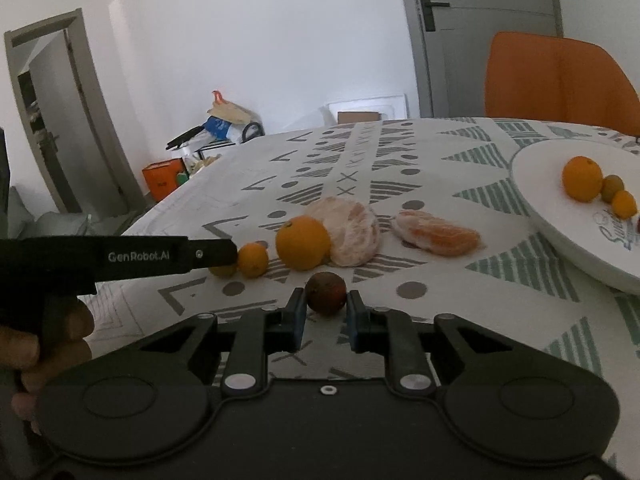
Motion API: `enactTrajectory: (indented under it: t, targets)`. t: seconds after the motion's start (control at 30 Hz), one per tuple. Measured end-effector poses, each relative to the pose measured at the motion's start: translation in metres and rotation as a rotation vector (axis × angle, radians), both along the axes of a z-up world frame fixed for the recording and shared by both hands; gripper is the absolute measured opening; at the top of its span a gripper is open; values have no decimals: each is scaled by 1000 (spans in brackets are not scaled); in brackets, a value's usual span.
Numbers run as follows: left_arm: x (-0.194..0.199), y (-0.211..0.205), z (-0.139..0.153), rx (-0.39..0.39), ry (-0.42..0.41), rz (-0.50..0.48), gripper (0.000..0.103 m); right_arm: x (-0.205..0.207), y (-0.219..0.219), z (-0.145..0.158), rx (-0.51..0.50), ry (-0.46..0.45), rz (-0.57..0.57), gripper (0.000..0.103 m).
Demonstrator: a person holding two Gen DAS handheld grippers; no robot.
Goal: Organize fruits
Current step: 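Grasp a kiwi with the left gripper while the right gripper grasps a red plum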
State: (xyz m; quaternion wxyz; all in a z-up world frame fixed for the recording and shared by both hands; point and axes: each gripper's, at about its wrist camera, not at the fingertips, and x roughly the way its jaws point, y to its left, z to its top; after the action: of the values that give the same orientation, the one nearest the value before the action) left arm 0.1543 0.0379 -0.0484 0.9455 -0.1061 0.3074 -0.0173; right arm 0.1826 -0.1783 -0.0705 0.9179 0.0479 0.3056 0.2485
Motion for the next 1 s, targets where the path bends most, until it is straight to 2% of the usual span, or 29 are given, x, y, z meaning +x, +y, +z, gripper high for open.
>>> enactTrajectory:
  t: [0.23, 0.33, 0.4, 0.53, 0.57, 0.6, 0.83, 0.93, 1.0]
  targets:
    - [8, 3, -3, 17, -17, 34, 25, 0, -12, 1, 17, -2, -28, 19]
    - [15, 8, -7, -21, 21, 33, 24, -1, -15, -1, 23, 1, -31, 19]
    - [14, 7, -8, -14, 18, 38, 24, -1, -14, 0, 26, -1, -30, 19]
    - [10, 5, -4, -15, 16, 34, 24, -1, -18, 2, 37, -11, -36, 18]
    - [8, 4, -2, -10, 9, 34, 24, -1, -19, 3, 40, -14, -37, 12]
    - [7, 3, 1, -3, 2, 35, 24, -2, -20, 3, 43, -17, -38, 11]
    - [3, -8, 11, 17, -15, 21, 24, 1, -31, 5, 64, -17, -61, 11]
    - [3, -14, 14, 22, -20, 15, 24, 2, -33, 4, 70, -2, -62, 26]
    - [1, -16, 15, 25, -26, 15, 24, 4, -32, 3, 73, -4, -58, 41]
